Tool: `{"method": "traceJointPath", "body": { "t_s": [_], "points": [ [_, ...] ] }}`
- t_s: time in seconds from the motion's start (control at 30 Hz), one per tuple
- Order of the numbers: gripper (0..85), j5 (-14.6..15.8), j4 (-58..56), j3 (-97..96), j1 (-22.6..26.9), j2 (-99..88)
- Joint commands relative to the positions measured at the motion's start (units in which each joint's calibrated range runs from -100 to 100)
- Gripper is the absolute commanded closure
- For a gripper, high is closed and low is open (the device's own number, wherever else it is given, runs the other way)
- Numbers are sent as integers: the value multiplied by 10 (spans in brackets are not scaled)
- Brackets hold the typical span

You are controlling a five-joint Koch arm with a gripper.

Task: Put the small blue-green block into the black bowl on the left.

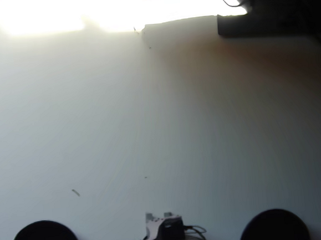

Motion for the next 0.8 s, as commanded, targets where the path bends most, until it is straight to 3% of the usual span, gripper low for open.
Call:
{"method": "traceJointPath", "body": {
  "t_s": [0.0,0.17,0.33,0.5,0.57,0.6,0.77],
  "points": [
    [338,-3,6,-9,-30,-80],
    [353,-40,53,-138,-121,-197],
    [346,-47,182,-308,-242,-321],
    [364,-39,332,-434,-346,-348],
    [360,3,365,-447,-382,-341],
    [359,8,389,-463,-398,-332],
    [348,1,548,-596,-459,-341]
  ]
}}
